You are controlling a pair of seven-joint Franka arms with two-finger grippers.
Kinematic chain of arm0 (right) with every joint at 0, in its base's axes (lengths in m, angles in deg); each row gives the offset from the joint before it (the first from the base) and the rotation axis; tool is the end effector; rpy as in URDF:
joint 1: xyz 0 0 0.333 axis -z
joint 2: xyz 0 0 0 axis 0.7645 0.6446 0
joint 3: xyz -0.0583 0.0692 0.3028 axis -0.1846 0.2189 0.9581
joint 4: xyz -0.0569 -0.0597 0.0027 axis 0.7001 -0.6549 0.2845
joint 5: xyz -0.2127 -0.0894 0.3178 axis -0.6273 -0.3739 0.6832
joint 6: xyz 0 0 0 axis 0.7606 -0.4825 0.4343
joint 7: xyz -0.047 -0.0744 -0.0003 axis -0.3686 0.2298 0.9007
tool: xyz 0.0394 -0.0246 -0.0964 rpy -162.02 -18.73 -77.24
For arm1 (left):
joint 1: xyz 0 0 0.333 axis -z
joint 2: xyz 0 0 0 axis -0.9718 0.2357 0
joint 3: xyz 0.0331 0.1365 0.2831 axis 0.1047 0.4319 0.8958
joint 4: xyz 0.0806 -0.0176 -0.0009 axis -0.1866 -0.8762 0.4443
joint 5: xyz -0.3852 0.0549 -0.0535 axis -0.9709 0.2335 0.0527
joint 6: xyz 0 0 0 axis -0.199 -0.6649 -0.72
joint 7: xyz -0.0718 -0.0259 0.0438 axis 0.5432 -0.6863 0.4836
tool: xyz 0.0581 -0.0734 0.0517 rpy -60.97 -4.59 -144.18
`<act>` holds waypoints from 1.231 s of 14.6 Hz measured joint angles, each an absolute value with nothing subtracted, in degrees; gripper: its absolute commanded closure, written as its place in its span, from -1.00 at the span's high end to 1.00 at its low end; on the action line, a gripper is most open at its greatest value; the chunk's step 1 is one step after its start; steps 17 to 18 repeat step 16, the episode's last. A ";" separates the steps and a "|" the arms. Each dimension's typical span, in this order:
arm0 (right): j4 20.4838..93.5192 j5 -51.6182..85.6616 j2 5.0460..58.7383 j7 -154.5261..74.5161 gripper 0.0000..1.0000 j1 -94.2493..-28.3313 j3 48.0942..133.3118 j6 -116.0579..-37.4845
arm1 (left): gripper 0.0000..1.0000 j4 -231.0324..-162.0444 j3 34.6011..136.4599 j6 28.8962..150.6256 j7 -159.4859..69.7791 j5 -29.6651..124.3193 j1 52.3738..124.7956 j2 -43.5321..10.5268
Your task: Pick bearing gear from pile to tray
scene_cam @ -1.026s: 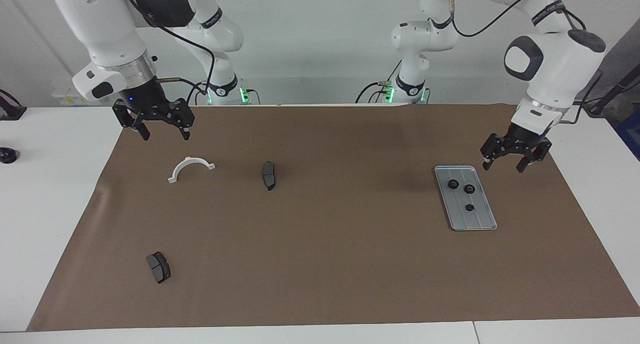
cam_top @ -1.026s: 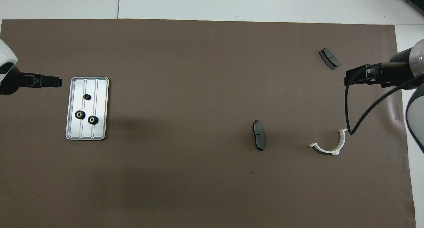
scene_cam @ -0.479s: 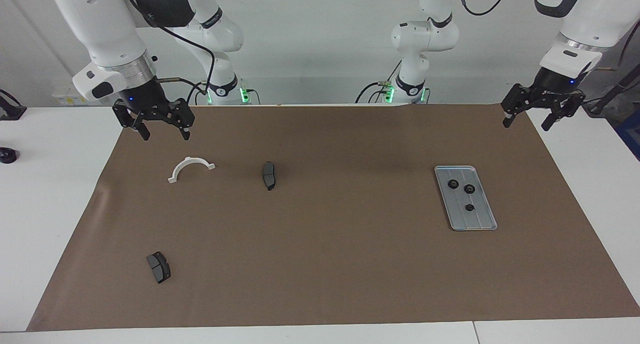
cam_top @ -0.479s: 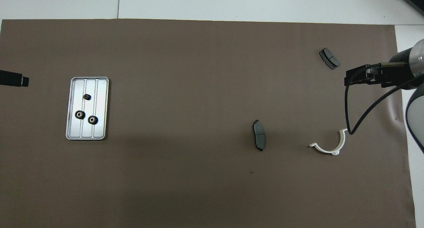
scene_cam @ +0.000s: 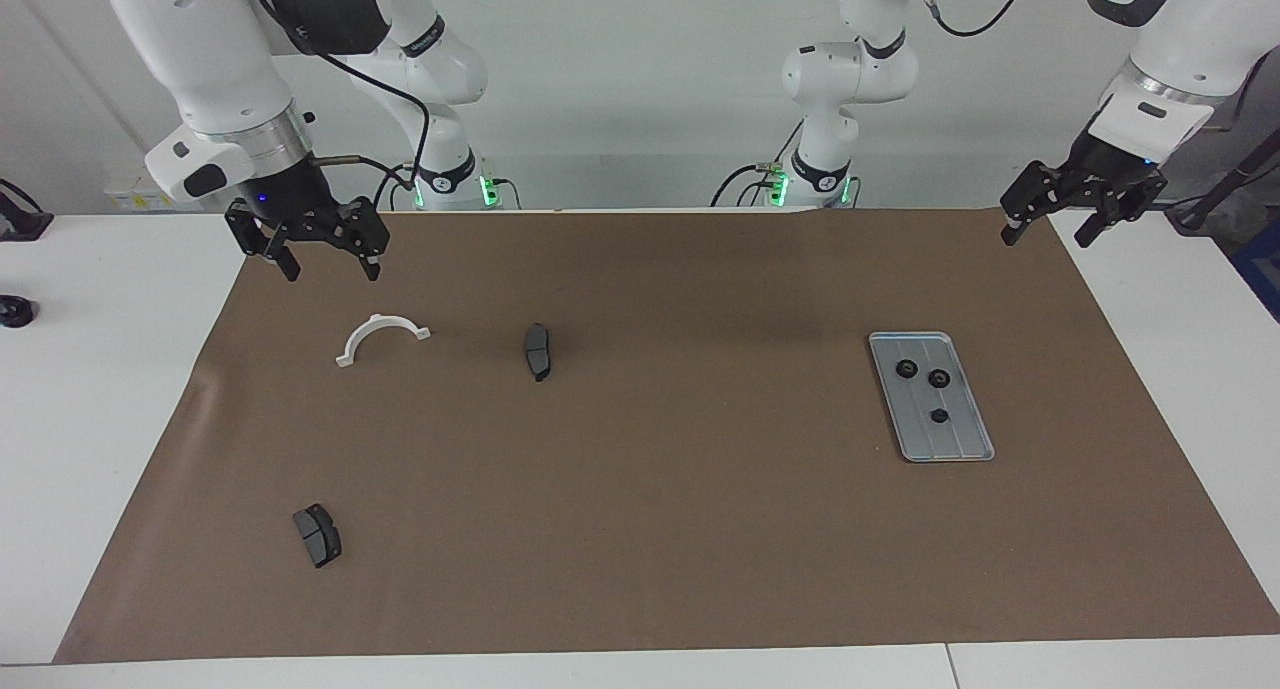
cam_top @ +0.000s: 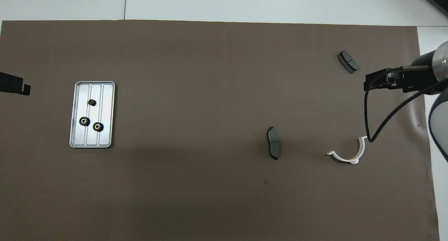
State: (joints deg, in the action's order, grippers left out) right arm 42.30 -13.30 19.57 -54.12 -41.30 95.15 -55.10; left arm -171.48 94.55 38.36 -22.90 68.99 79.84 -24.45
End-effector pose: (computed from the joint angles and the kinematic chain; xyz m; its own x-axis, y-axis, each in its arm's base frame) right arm 0.5788 0.0286 0.6151 0.9964 -0.0529 0.0663 -0.0515 -0.9984 -0.0221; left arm 0.5599 0.0166 0.6493 0.9971 -0.0729 0.0211 -0.0740 -0.9957 0.0565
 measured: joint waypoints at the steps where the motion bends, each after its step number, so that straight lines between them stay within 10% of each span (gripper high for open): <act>1: 42.30 -13.30 19.57 -54.12 1.00 -41.30 95.15 -55.10 | 1.00 -171.87 94.56 37.33 -22.91 68.99 79.83 -24.90; 18: 42.30 -13.30 19.57 -54.11 1.00 -41.30 95.15 -55.10 | 1.00 -177.90 94.61 40.70 -22.98 71.44 79.82 -28.11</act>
